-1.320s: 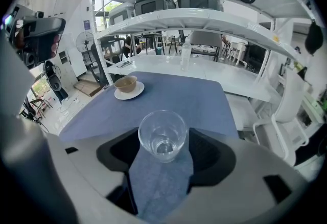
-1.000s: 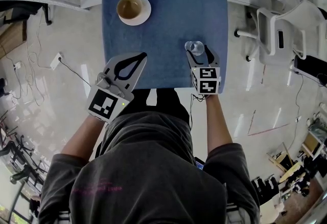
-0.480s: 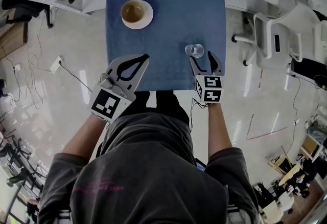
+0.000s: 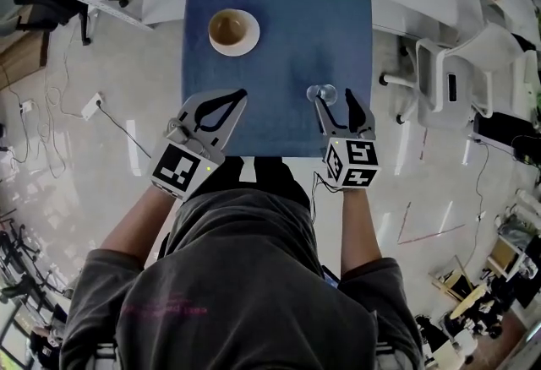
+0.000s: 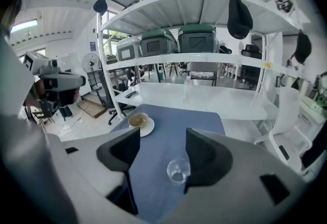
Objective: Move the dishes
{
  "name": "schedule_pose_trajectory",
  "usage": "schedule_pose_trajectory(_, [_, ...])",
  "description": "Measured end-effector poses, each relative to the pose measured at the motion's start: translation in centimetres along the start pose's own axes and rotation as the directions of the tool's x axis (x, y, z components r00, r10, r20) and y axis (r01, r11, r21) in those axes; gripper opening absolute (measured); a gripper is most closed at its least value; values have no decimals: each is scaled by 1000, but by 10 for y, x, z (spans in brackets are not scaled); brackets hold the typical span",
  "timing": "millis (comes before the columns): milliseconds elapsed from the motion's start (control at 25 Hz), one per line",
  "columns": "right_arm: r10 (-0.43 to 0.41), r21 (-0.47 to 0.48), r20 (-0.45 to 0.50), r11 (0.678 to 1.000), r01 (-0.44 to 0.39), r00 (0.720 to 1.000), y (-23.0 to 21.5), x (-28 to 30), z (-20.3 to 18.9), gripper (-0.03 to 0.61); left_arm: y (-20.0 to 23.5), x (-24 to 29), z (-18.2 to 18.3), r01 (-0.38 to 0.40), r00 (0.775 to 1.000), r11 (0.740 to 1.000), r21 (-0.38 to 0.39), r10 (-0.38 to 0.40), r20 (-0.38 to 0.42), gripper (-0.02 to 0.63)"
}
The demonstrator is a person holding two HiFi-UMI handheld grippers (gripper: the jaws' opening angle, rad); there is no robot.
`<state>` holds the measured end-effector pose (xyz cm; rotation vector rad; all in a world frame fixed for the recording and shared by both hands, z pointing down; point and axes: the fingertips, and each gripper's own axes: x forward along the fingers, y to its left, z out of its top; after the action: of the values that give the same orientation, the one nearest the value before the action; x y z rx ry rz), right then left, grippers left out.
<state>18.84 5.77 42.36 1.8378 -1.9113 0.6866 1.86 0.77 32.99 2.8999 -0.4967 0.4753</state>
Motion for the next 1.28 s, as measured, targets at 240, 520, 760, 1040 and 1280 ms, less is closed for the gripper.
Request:
schedule_pose_trajectory(240, [133,41,88,990,-137,987,17,2,47,284,11,8,5,-81,997,997,-6,81,0,2])
schedule_pose_trajectory(520, [281,135,95,947,-292,955,36,23,76,282,28,15,5,-236,972,971,-49,237,8,2])
schedule_pose_trajectory(760, [343,153,98,923,-354,934,46,41,89,282,46,18,1,-328,945,943,-49,328,-12,2])
schedule_pose_trajectory(1040, [360,148,101,916,-372,927,72,57,101,281,75,2,-11,-357,934,933,-44,356,-32,2])
schedule_pose_trajectory(1280, [302,160,93,936,-314,949,84,82,103,248,109,-3,-35,-329,944,942,-67,326,-54,2])
